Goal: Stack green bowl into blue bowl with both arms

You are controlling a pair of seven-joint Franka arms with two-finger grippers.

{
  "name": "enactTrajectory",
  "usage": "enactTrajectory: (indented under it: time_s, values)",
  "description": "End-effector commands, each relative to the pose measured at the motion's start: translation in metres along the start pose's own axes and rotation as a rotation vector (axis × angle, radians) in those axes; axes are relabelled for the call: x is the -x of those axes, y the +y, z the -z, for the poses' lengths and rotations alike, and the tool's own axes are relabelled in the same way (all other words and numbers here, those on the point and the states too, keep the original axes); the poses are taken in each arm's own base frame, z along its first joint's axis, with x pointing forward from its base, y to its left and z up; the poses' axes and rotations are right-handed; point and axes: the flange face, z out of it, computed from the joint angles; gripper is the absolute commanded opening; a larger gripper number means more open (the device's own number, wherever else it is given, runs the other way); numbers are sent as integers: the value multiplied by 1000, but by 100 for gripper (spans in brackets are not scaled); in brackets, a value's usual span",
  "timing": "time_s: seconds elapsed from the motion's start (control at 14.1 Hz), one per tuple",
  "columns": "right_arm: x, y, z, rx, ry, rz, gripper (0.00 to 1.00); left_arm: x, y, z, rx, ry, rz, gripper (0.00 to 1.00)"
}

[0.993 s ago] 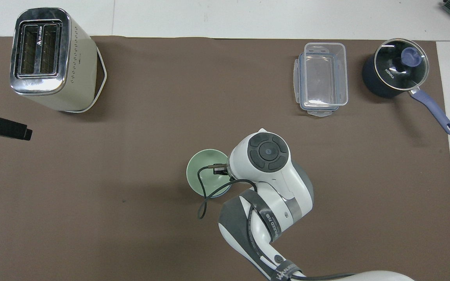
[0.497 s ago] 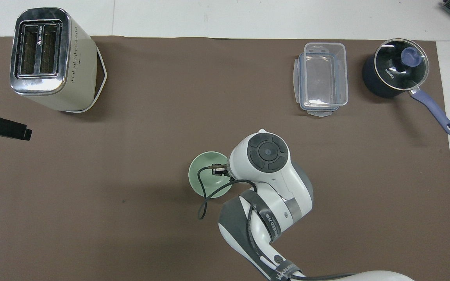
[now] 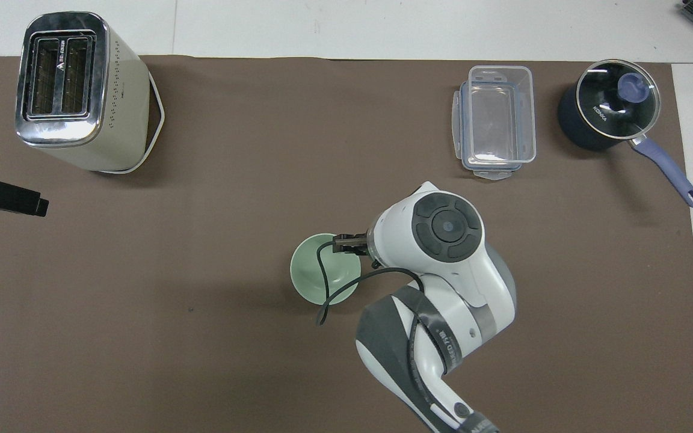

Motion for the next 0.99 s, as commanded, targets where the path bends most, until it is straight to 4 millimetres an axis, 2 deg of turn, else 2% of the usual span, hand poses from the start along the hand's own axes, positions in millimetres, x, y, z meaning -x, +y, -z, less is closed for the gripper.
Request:
enactTrajectory:
  time_s: [0.0,0.21,0.5,0.92]
  values:
    - [-22,35,47,70,49,-12,100,5,-2,4,-18,-11,10,100]
    - [-35,59,80,74,93,-50,100,7,-1,5,-18,-12,8,100]
    - [-41,94,123,82,124,-106,100,6,-1,5,-20,-10,0,100]
    - [-37,148,201,97,122,-165,100,8,-2,4,-43,-24,-31,100]
